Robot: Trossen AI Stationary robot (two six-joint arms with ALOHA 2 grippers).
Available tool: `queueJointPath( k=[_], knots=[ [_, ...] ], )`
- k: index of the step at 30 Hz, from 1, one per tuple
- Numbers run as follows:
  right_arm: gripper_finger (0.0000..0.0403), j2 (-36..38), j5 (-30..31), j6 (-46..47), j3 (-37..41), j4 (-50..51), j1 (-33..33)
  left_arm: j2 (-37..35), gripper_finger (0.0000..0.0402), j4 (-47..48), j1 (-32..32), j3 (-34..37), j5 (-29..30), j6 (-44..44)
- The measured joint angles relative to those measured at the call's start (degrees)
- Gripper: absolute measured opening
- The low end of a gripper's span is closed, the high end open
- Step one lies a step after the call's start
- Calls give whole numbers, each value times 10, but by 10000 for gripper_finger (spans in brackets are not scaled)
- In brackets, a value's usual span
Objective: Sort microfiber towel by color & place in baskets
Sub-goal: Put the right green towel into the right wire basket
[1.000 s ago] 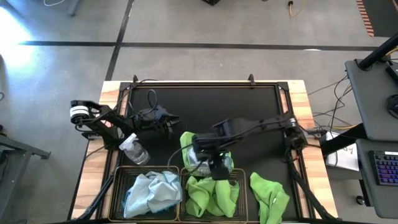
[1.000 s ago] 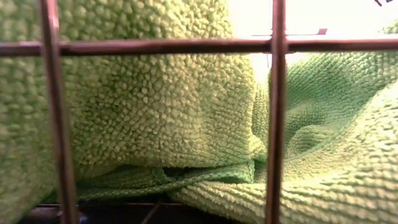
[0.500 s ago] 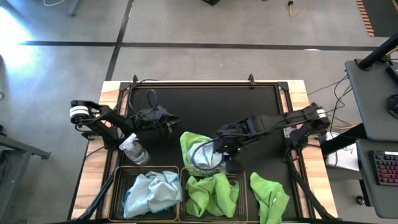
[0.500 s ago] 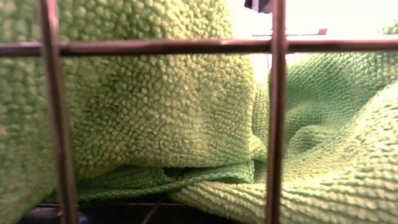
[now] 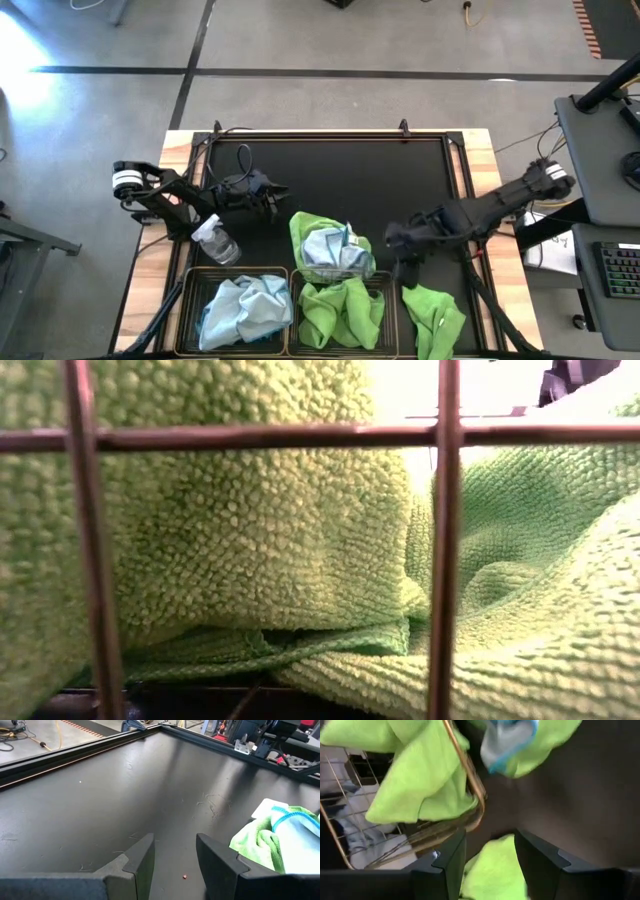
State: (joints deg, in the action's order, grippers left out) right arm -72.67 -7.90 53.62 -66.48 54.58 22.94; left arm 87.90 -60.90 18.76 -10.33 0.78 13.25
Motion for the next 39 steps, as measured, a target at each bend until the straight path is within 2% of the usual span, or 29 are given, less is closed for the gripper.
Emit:
queueJointPath(
  k=[3, 6, 13, 22, 28, 33, 39],
  knots=[
    [162, 12, -2, 74, 42, -14, 38, 0, 130, 0, 0, 0, -1, 1],
    [162, 9, -31, 130, 72, -15, 74, 0, 130, 0, 0, 0, -3, 2],
    [162, -14, -77, 182, 112, -16, 140, 0, 130, 0, 0, 0, -3, 4],
    [162, -56, -106, 111, 124, -18, 182, 0, 130, 0, 0, 0, -3, 8],
    [162, -85, -107, 58, 117, -31, 187, 0, 130, 0, 0, 0, -4, 8],
    [162, -106, -111, 53, 117, -32, 187, 0, 130, 0, 0, 0, -4, 8],
    [162, -128, -165, 53, 117, -31, 189, 0, 130, 0, 0, 0, -4, 8]
  ],
)
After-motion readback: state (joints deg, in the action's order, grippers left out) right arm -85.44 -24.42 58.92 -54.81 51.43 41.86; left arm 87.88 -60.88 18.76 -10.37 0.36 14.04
